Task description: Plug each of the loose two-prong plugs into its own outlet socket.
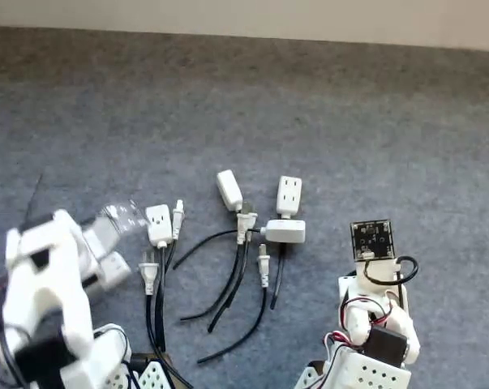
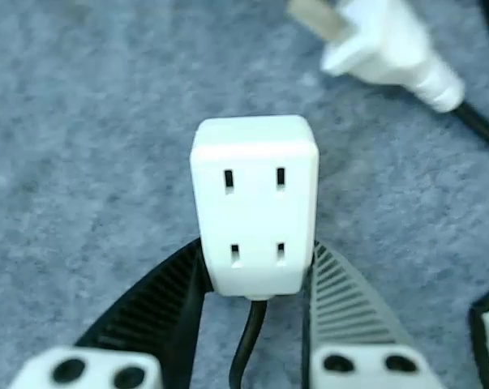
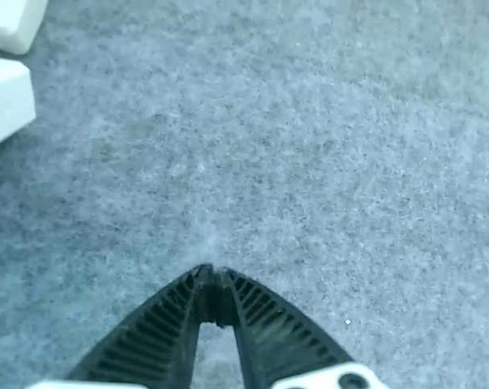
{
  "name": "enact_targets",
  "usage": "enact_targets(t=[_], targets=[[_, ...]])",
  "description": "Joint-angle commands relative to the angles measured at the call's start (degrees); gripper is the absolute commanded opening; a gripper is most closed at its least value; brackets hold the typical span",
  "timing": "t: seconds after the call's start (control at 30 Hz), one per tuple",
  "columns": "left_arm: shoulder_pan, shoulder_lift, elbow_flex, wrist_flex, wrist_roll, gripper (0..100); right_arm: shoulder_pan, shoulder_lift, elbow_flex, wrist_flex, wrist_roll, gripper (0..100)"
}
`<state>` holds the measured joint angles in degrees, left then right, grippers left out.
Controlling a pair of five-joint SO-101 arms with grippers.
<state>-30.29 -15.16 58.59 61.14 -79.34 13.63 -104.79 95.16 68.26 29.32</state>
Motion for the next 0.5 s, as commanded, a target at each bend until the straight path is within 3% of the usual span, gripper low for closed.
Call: enact_targets(t=[0.0, 0.13, 0.23, 0.37, 0.47], targets=[[4.79, -21.14, 12.62, 3.69, -8.35, 4, 0.31, -0.40, 8.57, 0.31, 1.76, 0.6], [9.71, -39.16, 16.04, 17.23, -10.20, 4, 0.31, -0.40, 8.57, 0.31, 1.76, 0.6], [12.35, -49.19, 16.22, 25.05, -6.24, 12, 0.40, -0.40, 8.57, 0.31, 1.76, 0.6], [12.79, -56.04, 16.31, 27.60, -3.69, 25, 0.48, -0.40, 8.57, 0.31, 1.76, 0.6], [12.79, -55.34, 16.31, 27.34, -4.13, 23, 0.48, -0.40, 8.57, 0.40, 1.76, 0.6]])
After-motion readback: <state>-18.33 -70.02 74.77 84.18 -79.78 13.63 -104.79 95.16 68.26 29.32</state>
